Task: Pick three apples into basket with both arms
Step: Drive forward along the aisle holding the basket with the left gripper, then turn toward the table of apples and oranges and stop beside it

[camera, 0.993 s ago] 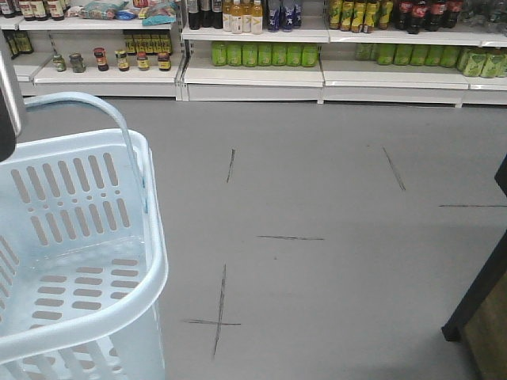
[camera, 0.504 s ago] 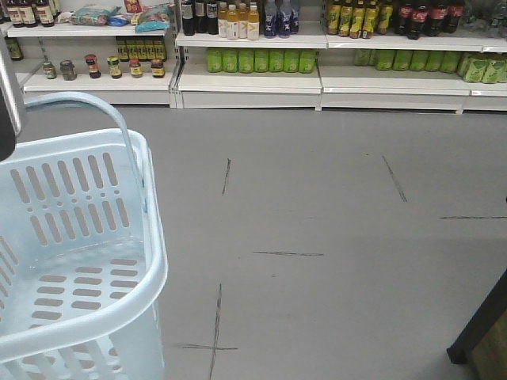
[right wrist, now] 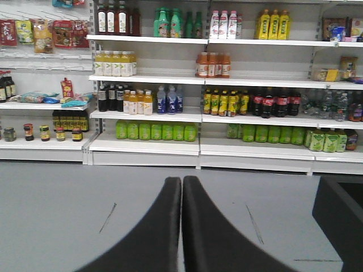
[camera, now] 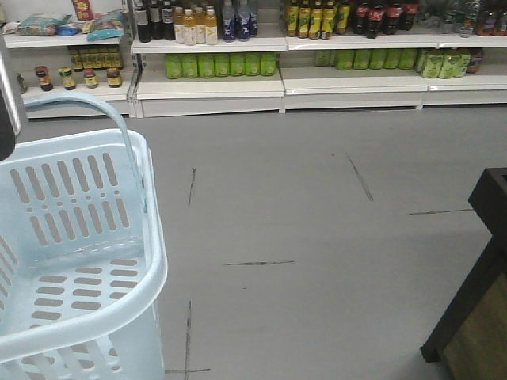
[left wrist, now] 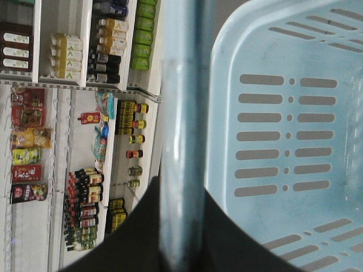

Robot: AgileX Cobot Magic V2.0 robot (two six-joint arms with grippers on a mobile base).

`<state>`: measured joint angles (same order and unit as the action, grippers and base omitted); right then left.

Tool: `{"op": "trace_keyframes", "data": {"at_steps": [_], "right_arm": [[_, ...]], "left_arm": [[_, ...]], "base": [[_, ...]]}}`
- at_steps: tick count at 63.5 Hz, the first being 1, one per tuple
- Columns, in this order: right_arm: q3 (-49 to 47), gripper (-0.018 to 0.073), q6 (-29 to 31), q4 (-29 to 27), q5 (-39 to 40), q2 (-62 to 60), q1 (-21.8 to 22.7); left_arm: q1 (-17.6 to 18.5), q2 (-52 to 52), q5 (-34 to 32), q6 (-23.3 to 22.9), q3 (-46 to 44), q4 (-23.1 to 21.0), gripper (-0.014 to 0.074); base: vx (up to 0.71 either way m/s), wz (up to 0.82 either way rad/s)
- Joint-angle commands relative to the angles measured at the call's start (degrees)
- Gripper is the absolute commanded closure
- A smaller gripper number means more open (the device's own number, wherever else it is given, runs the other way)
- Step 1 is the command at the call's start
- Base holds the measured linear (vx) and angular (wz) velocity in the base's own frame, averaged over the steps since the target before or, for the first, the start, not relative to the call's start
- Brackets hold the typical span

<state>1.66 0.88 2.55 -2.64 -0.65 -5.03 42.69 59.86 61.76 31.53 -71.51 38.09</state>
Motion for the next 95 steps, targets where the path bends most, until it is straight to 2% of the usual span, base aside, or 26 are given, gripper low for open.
{"op": "trace_keyframes", "data": {"at_steps": [1,95], "right_arm": [[0.8,0.0568,0.6,0.2,4.5,-0.8,0.4],[0.8,0.0568,0.6,0.2,4.4,-0.8,0.4]], "left_arm": [[0.3,-1.0,-3.4,-0.4,-2.0,2.7,0.0603],[0.3,-1.0,-3.4,-0.4,-2.0,2.7,0.0603]], "base": [[0.11,-0.31],[0.13,-0.50]]}}
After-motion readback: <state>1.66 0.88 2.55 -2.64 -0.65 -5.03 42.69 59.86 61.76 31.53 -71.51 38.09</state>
